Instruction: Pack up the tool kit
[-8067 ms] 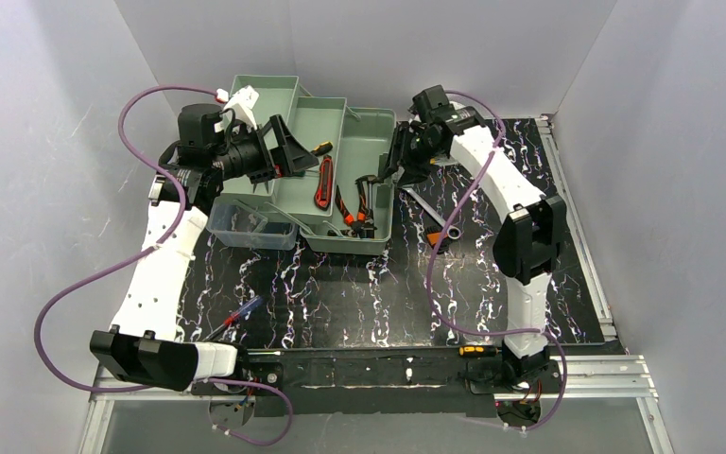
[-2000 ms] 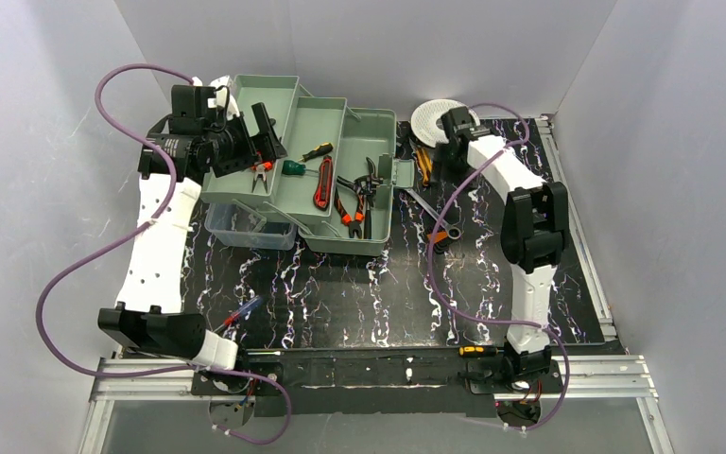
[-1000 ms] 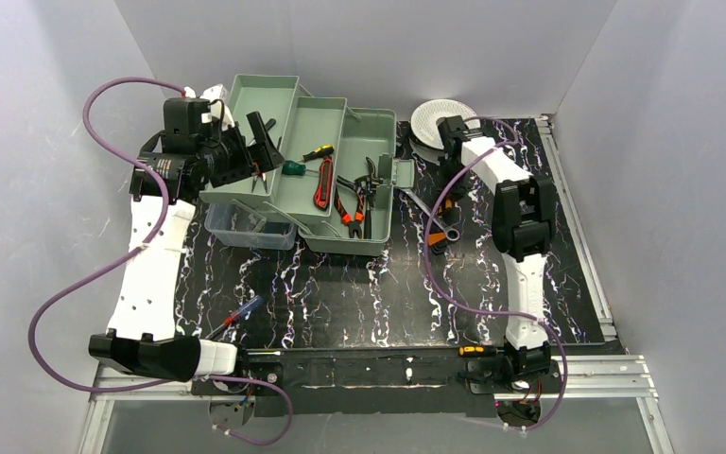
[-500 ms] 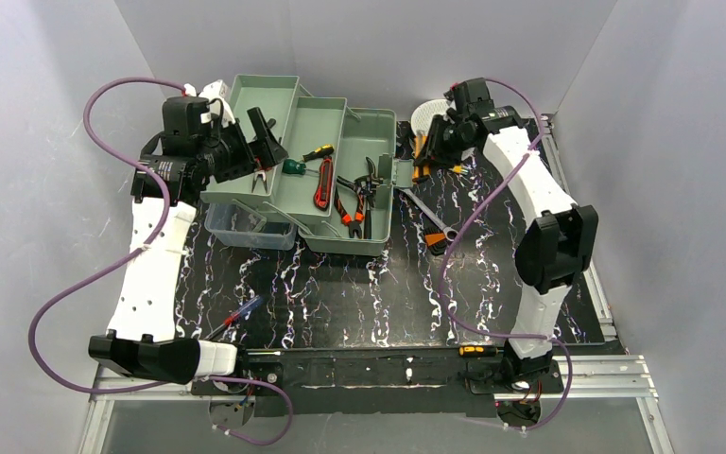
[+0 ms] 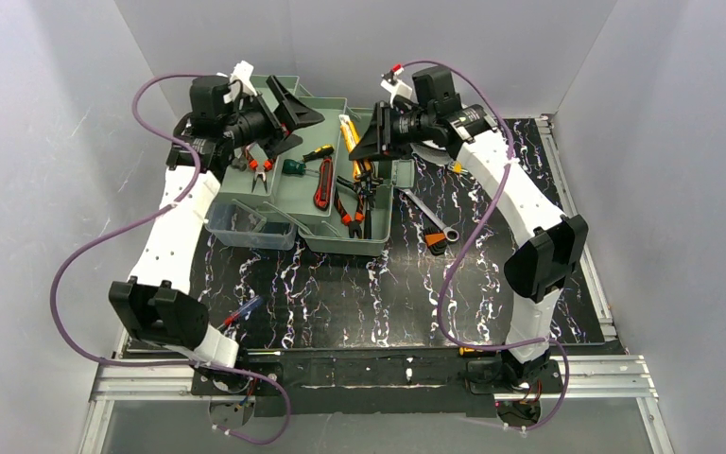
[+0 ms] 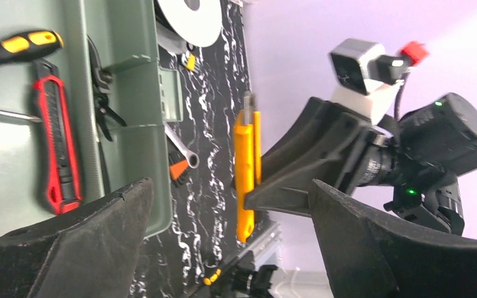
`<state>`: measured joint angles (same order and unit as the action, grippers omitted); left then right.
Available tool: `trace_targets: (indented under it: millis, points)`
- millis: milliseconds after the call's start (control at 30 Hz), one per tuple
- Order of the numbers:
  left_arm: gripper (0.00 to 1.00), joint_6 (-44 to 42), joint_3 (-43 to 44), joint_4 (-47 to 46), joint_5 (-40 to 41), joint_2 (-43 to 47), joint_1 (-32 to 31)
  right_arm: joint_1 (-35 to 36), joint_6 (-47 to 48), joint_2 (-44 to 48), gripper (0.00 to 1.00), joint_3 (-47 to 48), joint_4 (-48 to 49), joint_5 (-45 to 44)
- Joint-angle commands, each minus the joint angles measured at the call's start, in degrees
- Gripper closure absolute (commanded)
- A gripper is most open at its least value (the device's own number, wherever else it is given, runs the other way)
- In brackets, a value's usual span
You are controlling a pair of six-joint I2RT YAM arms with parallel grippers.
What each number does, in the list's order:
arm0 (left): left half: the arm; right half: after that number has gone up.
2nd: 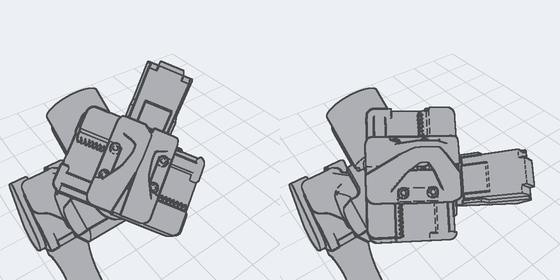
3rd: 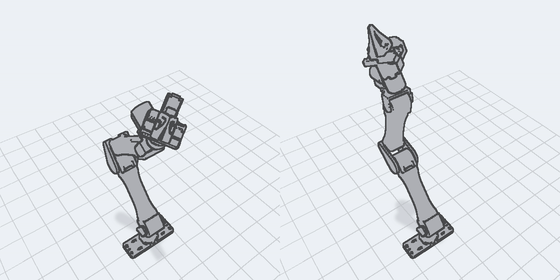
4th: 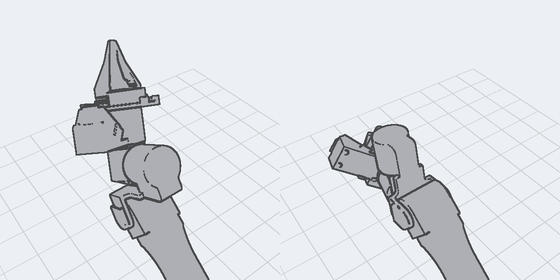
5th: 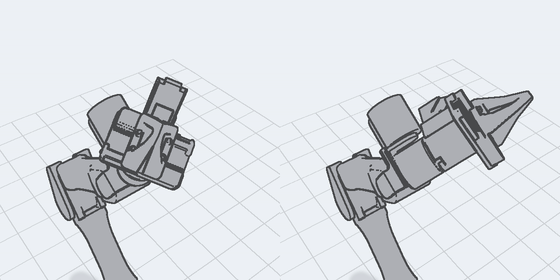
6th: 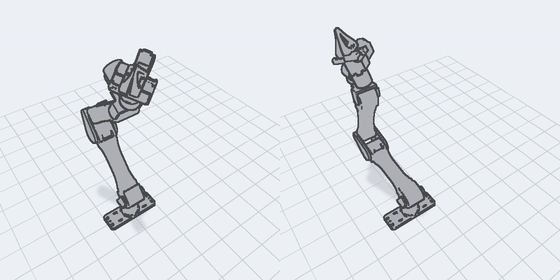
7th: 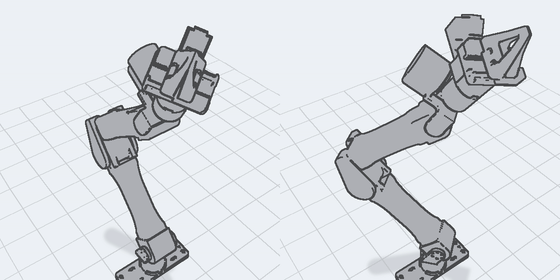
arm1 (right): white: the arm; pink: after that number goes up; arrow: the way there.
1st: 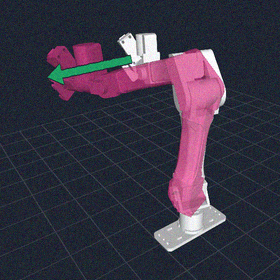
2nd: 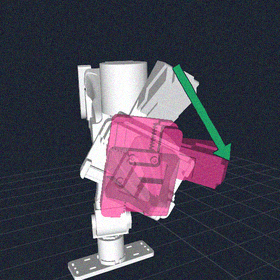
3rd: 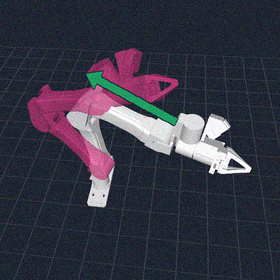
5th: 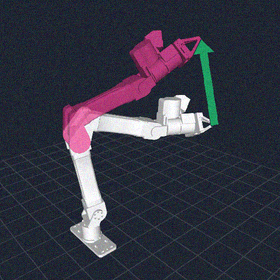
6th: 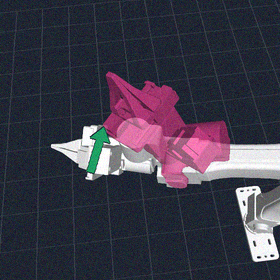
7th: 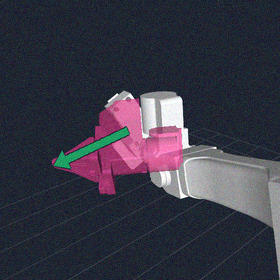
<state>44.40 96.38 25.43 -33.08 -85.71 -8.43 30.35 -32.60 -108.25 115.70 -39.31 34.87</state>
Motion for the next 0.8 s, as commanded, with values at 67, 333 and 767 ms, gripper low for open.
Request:
trace_targets:
  millis: [67,333,767]
  points:
    - [0.08,9.1,0.2,-6.3,-4.6,-2.5,-4.1,-0.8,-1.0,2.9,0.91,4.9,6.2,6.4]
    - [0.35,11.7,0.8,-12.2,-6.2,-5.9,-8.1,-0.8,-1.4,4.5,0.91,3.5,8.6,8.0]
    - [1.00,13.0,2.1,-15.5,-9.9,-9.2,-8.1,-0.7,0.9,7.6,0.26,1.4,4.3,1.4]
